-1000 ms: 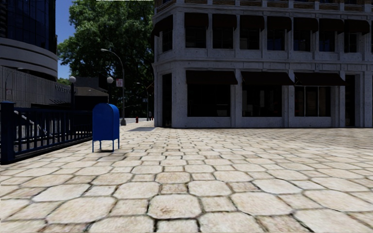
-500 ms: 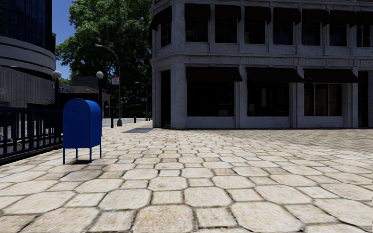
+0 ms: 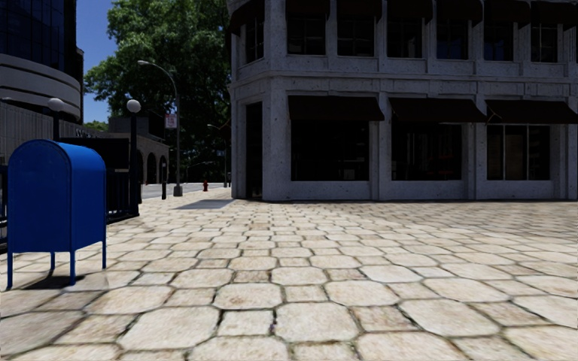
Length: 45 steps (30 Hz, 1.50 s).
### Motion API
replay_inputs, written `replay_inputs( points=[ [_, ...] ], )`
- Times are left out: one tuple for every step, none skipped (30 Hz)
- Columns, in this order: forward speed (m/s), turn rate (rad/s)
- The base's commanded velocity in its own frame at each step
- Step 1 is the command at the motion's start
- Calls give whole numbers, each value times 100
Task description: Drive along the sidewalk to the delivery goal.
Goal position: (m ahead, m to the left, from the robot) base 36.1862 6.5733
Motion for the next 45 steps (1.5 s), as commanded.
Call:
replay_inputs(
  points=[
    [200,0],
    [200,0],
    [200,0],
    [200,0],
    [200,0],
    [200,0],
    [200,0],
    [200,0],
    [200,0],
    [200,0],
    [200,0],
    [200,0],
    [200,0],
    [200,0],
    [200,0],
    [200,0],
    [200,0],
    [200,0],
    [200,0],
    [200,0],
    [200,0],
    [200,0],
    [200,16],
    [200,25],
    [200,32],
    [200,44],
    [200,44],
    [200,52],
    [200,53],
    [200,54],
    [200,54],
    [200,54],
    [200,53],
    [200,39],
    [200,31],
    [200,21],
    [200,5],
    [200,0],
    [200,0],
    [200,0],
    [200,0],
    [200,0],
    [200,0],
    [200,0],
    [200,0]
  ],
)
